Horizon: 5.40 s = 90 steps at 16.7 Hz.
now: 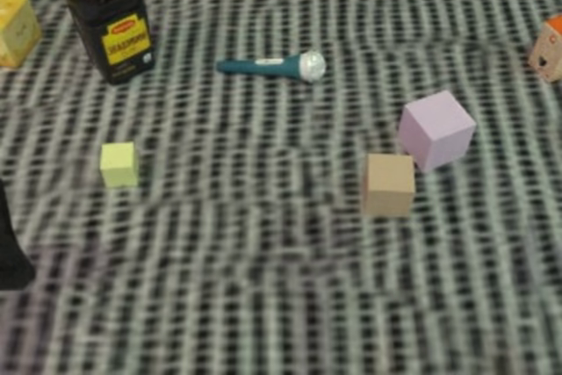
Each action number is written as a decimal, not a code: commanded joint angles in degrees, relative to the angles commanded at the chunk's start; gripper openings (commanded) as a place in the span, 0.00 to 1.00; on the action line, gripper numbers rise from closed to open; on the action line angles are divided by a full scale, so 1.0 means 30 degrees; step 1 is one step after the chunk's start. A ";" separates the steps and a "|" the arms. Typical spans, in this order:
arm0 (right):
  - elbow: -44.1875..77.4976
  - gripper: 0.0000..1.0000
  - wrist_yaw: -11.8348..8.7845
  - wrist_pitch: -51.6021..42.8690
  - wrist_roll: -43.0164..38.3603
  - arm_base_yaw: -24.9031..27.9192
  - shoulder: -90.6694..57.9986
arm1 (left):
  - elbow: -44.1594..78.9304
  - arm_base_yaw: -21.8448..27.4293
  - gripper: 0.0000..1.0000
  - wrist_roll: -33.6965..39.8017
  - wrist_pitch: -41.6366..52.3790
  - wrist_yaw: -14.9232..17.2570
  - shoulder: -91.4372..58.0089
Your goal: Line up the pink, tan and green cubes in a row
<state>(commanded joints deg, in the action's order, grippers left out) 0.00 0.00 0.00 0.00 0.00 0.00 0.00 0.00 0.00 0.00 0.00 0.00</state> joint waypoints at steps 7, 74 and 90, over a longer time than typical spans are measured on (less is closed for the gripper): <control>0.0000 1.00 0.0000 0.0000 0.0000 0.0000 0.0000 | 0.2896 0.0343 1.00 0.0484 0.1880 0.0053 -0.2976; 0.0000 1.00 0.0000 0.0000 0.0000 0.0000 0.0000 | 3.0955 0.3336 0.00 0.4959 1.6818 -0.0096 -4.3495; 0.0000 1.00 0.0000 0.0000 0.0000 0.0000 0.0000 | 3.4981 0.4440 0.00 0.6242 2.1839 -0.0153 -4.2686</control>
<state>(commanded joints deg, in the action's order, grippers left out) 0.00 0.00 0.00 0.00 0.00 0.00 104.94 13.32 18.73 65.52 -0.46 -128.06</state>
